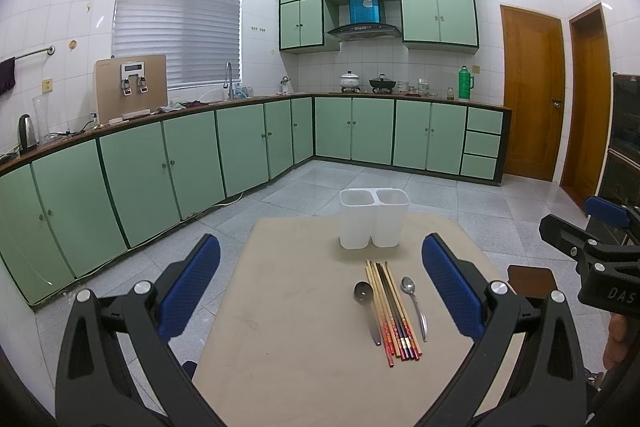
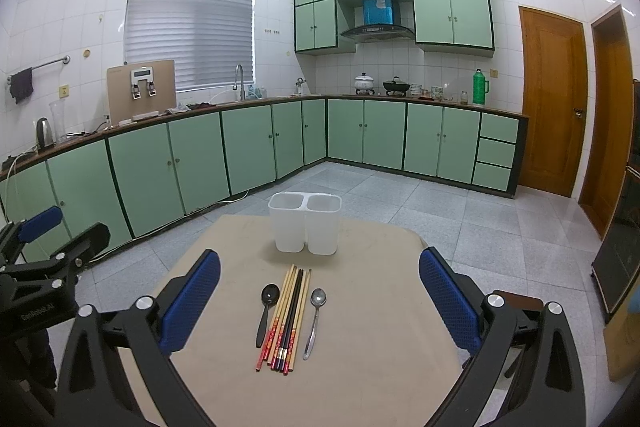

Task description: Organize utensils

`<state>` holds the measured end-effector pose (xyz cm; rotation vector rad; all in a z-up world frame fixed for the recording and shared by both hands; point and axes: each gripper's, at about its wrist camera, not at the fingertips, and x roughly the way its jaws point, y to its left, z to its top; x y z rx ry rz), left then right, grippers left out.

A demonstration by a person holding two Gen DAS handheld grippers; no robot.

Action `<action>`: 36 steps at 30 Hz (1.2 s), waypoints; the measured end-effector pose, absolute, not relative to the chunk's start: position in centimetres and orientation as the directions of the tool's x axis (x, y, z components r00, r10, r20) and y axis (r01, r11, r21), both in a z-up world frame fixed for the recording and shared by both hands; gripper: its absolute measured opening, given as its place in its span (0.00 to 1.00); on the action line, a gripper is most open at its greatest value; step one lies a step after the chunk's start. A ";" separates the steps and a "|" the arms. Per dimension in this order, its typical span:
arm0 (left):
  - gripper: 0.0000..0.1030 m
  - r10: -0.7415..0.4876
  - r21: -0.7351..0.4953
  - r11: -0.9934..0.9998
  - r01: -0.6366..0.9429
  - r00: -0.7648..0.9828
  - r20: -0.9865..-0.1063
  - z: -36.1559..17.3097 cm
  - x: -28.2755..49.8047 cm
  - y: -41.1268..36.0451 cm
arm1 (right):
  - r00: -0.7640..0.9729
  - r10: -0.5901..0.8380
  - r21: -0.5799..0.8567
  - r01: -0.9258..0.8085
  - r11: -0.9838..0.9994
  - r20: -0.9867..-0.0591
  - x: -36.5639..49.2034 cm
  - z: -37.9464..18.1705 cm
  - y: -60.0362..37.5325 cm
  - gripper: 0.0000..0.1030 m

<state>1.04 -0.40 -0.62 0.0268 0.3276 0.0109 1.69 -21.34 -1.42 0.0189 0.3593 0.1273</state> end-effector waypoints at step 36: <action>0.95 0.024 0.026 1.000 -0.017 0.946 -0.324 -1.2 1.6 0.5 | 0.927 0.127 0.044 -0.120 0.992 -0.352 1.9 -1.7 -21.2 0.94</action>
